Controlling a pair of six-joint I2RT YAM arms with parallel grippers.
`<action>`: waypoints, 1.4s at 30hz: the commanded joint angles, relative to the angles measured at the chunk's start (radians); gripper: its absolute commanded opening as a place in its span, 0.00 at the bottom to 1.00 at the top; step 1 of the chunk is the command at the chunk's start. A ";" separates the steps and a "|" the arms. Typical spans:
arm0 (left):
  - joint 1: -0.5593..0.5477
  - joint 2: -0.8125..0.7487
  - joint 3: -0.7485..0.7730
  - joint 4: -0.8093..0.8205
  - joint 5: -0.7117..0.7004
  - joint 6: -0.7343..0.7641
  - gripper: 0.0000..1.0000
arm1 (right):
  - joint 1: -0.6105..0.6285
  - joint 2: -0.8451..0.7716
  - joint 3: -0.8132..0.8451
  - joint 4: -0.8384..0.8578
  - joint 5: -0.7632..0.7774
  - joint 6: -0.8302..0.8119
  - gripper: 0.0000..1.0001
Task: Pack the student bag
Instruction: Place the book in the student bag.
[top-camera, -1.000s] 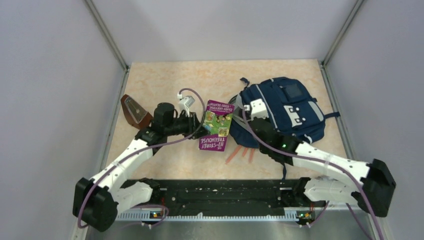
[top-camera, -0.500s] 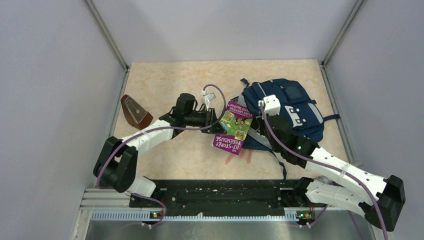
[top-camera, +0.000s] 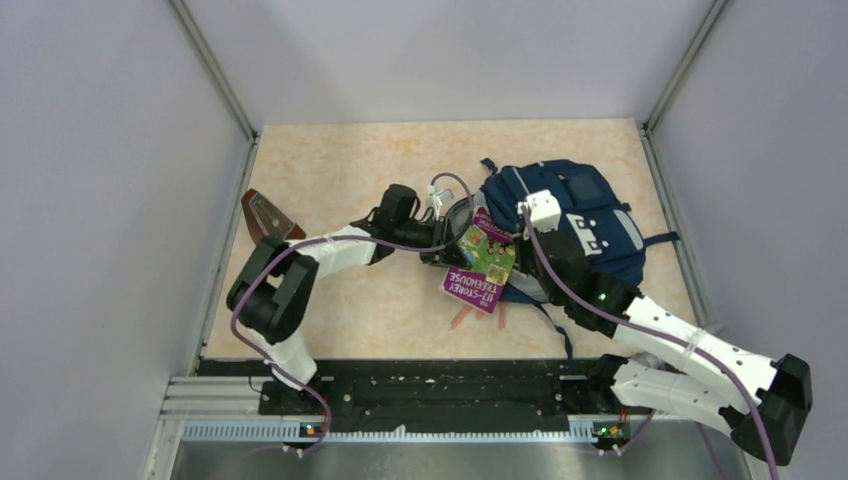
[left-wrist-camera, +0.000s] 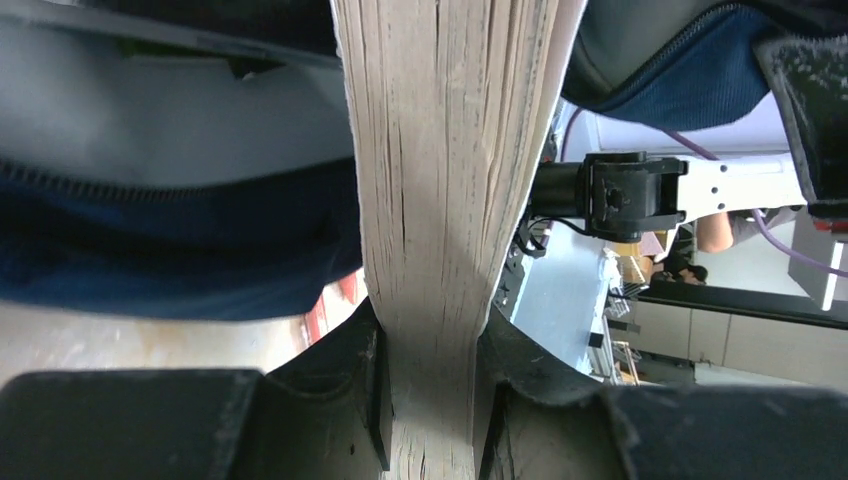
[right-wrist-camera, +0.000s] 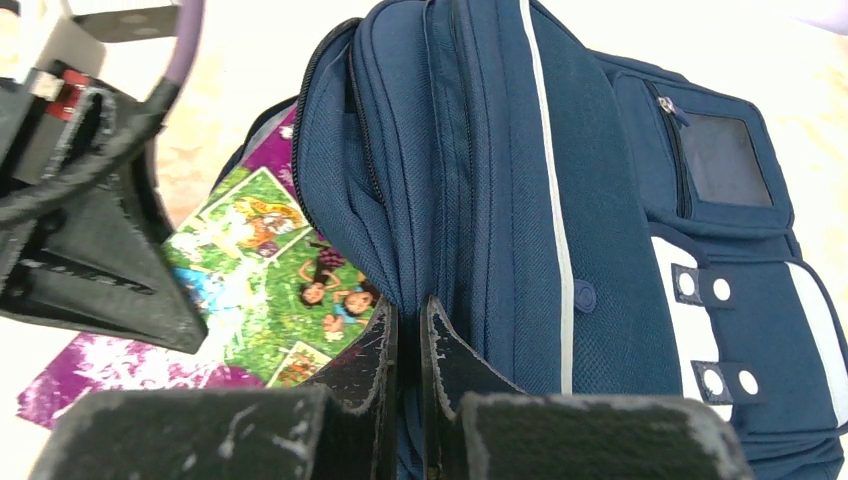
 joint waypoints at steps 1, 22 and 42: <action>-0.018 0.053 0.106 0.217 0.081 -0.094 0.00 | 0.001 -0.054 0.047 0.133 -0.064 0.017 0.00; -0.089 0.438 0.391 0.660 -0.193 -0.514 0.00 | 0.000 -0.029 0.000 0.198 -0.069 0.046 0.00; -0.080 0.042 0.267 -0.192 -0.624 0.181 0.73 | -0.002 -0.095 -0.020 0.204 0.000 0.057 0.00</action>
